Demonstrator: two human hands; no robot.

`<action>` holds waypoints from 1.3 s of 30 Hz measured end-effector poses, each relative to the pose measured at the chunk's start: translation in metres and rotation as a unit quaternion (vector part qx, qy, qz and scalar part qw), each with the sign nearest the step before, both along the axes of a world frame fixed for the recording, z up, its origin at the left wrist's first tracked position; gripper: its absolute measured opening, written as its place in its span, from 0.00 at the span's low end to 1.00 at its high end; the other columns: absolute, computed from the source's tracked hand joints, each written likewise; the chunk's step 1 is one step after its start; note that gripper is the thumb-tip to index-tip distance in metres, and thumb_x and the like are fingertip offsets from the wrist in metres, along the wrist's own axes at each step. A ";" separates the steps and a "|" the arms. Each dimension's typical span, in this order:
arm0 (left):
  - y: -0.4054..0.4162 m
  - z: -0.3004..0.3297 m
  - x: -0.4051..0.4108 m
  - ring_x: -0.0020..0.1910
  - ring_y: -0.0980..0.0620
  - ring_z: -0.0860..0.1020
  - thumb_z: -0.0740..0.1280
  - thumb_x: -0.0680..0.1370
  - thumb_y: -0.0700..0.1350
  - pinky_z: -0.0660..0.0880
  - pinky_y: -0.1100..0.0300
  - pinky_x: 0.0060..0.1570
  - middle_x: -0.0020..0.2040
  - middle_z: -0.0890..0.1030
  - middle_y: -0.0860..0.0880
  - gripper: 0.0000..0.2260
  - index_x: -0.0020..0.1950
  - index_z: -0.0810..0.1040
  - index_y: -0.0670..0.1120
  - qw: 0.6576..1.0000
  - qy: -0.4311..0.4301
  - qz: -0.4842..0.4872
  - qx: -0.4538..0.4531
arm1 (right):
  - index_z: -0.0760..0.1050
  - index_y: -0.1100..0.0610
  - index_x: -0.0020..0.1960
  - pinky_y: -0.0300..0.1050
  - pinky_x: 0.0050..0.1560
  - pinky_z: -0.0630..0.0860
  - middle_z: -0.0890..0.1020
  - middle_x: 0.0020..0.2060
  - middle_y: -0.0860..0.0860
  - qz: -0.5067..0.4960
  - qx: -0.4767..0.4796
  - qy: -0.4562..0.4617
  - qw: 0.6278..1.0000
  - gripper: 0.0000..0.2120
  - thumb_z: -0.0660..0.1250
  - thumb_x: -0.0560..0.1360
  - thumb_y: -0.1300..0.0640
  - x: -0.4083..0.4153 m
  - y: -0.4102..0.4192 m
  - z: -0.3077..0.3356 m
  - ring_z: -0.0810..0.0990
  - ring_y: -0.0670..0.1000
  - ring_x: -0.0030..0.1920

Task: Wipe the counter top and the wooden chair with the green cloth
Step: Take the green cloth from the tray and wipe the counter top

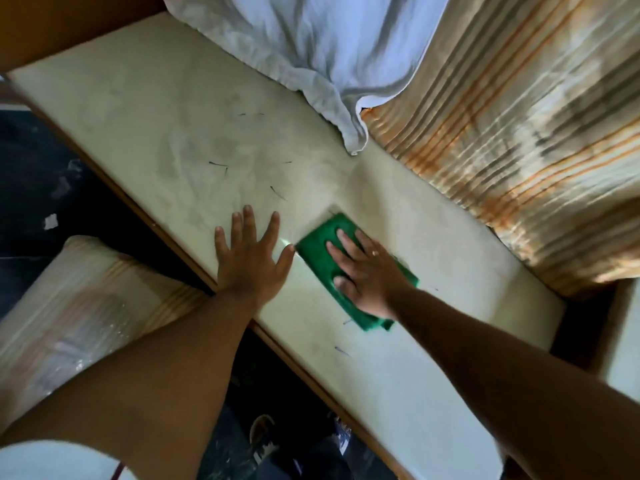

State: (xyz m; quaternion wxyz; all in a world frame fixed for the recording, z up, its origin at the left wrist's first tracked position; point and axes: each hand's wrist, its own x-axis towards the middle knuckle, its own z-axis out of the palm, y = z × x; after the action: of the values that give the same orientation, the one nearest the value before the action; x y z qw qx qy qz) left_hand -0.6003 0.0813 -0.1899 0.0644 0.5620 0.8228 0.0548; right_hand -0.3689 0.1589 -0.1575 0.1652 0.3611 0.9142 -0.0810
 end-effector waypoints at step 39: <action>0.002 0.012 0.001 0.80 0.39 0.52 0.47 0.78 0.65 0.48 0.37 0.75 0.81 0.53 0.39 0.32 0.81 0.51 0.56 0.997 0.034 0.009 -0.063 | 0.55 0.50 0.80 0.64 0.75 0.50 0.58 0.79 0.56 -0.136 0.044 0.087 0.986 0.34 0.52 0.79 0.37 0.077 -0.095 -0.001 0.51 0.62 0.79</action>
State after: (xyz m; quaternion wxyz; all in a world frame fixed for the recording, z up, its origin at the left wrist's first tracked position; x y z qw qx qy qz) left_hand -0.5992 0.0838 -0.1781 0.0713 0.5506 0.8316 -0.0156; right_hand -0.2924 0.0635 -0.1589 0.0565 0.4809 0.8699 -0.0933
